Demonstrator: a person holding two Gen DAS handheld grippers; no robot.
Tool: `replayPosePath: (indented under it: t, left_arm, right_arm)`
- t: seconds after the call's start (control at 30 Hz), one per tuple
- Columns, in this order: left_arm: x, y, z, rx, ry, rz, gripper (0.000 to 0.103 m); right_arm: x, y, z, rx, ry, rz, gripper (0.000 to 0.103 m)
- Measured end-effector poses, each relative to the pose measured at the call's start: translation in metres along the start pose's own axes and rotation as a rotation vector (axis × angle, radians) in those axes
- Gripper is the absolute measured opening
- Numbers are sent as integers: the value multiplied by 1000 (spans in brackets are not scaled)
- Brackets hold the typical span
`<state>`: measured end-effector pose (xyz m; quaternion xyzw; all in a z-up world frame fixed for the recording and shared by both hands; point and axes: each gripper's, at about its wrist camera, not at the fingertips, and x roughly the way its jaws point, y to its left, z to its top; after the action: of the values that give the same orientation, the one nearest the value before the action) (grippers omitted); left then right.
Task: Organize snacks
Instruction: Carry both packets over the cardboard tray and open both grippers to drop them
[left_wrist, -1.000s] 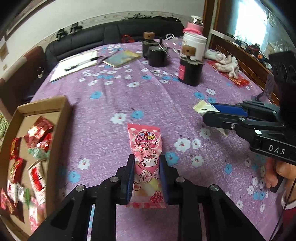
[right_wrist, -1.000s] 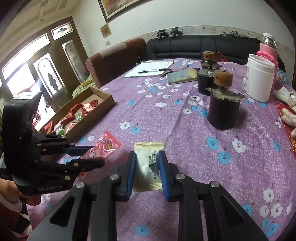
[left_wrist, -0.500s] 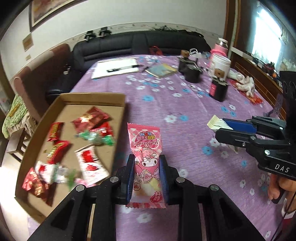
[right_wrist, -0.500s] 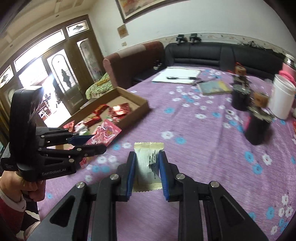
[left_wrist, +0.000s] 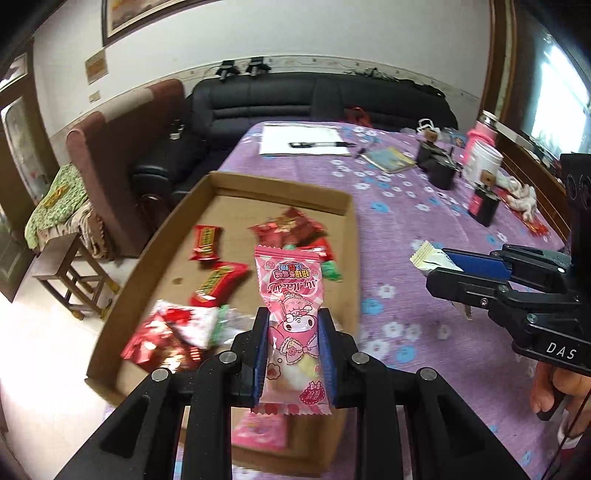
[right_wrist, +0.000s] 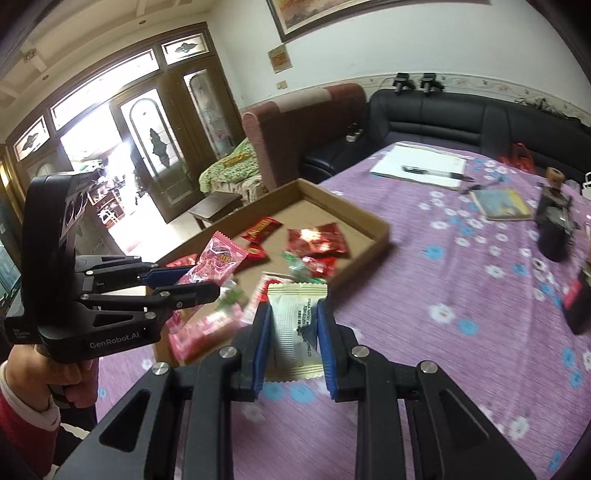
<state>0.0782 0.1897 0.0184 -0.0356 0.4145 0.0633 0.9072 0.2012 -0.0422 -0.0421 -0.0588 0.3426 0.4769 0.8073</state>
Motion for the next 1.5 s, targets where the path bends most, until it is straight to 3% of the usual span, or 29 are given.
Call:
replayPosePath:
  t: [0.43,0.67,1.03,1.27,1.3,1.33,1.4,1.5]
  left_arm:
    - [5,53,-10,-68,4,27,26]
    - [20,67,9,-73,10,20,26]
    - [68,53,53,-34,42,11,26]
    - [82,52,59,-45,54,52,28]
    - [83,52,60,-49,54,62,32]
    - [83,53,60,-53,54,71,42]
    - [81,54,60,-59,47,92,60]
    - [75,56,60,-59,28,121,77]
  right_arm:
    - [50,31,19,3,18,9,24]
    - [74,31,26,16,31,-28,24]
    - [106,18,56,6,21,-180,24]
    - [118,3,57,20,46,-192,25]
    - [118,3,57,22,42,-192,28]
    - [118,1,56,28,40,-183,32]
    - [115,2,56,33,29,-180,58]
    - [109,3,56,24,7,-201,60]
